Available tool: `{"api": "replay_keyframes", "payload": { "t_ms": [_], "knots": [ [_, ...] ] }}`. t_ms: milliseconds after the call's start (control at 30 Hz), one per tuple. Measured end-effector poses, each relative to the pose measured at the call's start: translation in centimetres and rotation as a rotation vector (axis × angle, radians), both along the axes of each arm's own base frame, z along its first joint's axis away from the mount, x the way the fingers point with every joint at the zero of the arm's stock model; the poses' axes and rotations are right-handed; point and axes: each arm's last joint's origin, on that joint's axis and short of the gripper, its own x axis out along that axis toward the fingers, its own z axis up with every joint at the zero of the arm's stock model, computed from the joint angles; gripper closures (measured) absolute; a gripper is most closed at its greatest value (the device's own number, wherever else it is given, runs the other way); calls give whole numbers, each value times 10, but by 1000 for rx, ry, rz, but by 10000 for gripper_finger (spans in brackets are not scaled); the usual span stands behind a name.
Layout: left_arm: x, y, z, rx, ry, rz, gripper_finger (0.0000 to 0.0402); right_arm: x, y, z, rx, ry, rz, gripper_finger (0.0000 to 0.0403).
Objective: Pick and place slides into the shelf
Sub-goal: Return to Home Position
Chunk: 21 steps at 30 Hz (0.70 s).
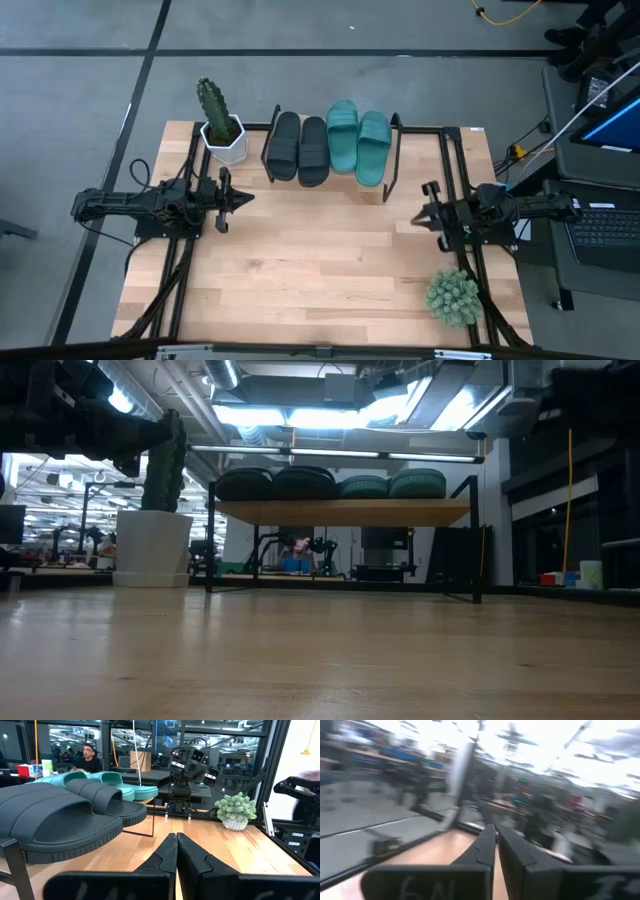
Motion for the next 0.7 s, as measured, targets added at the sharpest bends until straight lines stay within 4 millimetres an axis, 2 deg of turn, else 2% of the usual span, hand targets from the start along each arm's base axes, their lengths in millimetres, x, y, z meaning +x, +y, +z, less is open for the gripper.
{"api": "replay_keyframes", "payload": {
  "t_ms": [200, 700],
  "knots": [
    [0, 0, 0, 0, 0, 0, 401, 4, -6, -13, 30, 114, -221, 376],
    [0, 0, 0, 0, 0, 0, 401, -2, -6, -17, 21, 148, -207, 375]
  ]
}}
